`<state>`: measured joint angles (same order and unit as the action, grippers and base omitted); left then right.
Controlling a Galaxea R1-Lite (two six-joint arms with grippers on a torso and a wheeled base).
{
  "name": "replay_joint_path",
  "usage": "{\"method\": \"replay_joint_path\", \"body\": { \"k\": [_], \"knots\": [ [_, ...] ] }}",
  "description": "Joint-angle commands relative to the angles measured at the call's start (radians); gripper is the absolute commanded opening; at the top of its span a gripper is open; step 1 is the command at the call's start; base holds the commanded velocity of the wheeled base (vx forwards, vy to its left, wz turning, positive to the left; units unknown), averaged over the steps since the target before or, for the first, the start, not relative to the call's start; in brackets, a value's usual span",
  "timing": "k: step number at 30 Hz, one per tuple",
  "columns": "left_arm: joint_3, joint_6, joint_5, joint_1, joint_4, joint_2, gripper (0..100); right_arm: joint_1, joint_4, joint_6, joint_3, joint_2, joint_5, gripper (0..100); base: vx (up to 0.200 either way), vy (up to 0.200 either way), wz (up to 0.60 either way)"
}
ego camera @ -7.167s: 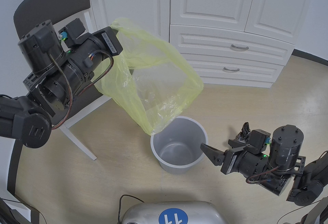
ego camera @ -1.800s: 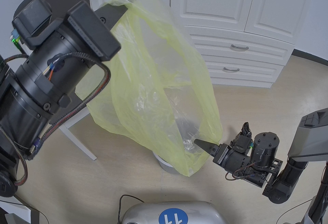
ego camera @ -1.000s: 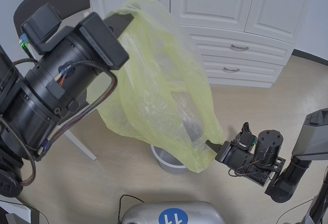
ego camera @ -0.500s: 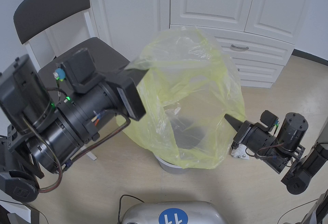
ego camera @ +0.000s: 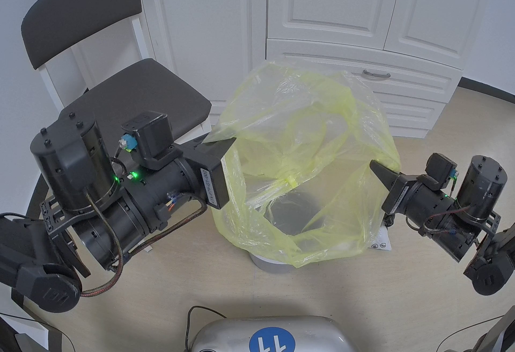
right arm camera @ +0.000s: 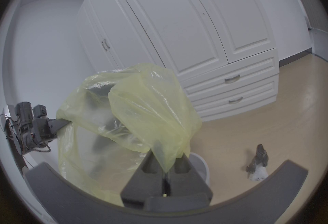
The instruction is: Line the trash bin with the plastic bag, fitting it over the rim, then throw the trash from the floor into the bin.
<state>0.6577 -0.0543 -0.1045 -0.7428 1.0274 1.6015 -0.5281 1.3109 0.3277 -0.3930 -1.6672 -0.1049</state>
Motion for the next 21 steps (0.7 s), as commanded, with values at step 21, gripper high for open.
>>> {"method": "replay_joint_path", "body": {
  "k": [21],
  "knots": [
    [-0.035, 0.119, 0.003, 0.115, 0.069, 0.127, 0, -0.07, -0.845, -0.3, -0.224, 0.285, -0.22, 0, 0.0, 0.0, 0.0]
  ]
}}
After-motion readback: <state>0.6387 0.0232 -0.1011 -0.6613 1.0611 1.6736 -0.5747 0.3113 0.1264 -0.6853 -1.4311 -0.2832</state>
